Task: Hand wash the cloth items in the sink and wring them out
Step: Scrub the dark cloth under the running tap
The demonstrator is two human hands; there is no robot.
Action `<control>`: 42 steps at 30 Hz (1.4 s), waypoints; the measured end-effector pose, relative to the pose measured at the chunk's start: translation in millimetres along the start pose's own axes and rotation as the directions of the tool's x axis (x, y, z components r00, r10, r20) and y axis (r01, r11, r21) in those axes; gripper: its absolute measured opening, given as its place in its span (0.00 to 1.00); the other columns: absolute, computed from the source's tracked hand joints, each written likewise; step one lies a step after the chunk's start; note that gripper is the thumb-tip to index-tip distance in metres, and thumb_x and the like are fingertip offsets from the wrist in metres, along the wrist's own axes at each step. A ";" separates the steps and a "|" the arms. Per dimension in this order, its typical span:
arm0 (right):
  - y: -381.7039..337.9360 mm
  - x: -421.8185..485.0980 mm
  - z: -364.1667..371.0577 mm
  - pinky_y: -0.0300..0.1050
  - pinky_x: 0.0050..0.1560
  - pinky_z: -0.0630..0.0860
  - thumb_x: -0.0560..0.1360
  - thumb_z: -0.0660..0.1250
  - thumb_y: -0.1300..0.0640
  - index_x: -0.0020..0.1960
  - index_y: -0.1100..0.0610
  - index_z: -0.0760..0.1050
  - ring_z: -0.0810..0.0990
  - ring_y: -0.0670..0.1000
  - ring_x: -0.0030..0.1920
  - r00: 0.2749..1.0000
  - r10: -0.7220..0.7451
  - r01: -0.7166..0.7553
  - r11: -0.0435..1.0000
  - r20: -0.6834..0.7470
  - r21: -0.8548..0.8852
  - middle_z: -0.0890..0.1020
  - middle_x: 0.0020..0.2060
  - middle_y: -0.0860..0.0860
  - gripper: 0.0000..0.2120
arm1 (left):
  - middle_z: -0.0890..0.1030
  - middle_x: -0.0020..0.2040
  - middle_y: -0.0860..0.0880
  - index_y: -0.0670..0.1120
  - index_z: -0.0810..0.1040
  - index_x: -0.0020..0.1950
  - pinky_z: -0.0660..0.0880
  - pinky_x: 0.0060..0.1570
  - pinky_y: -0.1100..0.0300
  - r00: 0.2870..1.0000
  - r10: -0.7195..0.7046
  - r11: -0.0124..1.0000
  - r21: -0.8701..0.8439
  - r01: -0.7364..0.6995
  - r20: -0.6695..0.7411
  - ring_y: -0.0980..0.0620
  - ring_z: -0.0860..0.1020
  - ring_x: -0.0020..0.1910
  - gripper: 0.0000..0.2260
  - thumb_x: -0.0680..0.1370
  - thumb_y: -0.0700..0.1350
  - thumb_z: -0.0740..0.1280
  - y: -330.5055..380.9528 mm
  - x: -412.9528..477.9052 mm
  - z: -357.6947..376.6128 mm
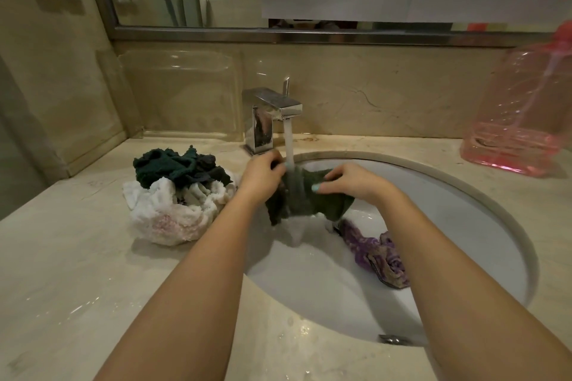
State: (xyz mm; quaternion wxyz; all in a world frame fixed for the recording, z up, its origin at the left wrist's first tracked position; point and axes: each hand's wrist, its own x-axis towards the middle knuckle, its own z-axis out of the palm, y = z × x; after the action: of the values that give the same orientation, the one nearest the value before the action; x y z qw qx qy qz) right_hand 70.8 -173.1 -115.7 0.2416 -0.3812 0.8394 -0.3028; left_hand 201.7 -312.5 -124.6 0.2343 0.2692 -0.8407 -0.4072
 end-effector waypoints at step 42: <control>-14.0 21.0 27.8 0.46 0.52 0.77 0.73 0.69 0.41 0.63 0.60 0.73 0.79 0.55 0.56 1.000 -0.021 0.024 0.826 -0.013 0.564 0.80 0.55 0.56 0.27 | 0.72 0.57 0.49 0.47 0.65 0.66 0.75 0.46 0.64 0.963 -0.187 0.799 -0.601 0.033 -0.196 0.50 0.75 0.55 0.20 0.78 0.40 0.69 20.9 -4.9 8.1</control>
State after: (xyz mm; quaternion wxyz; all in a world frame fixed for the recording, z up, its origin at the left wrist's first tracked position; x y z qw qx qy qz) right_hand 83.0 -206.0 -129.1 0.3372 -0.3019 0.7089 -0.5409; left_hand 195.0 -293.9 -113.0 0.3842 0.2798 -0.6189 -0.6253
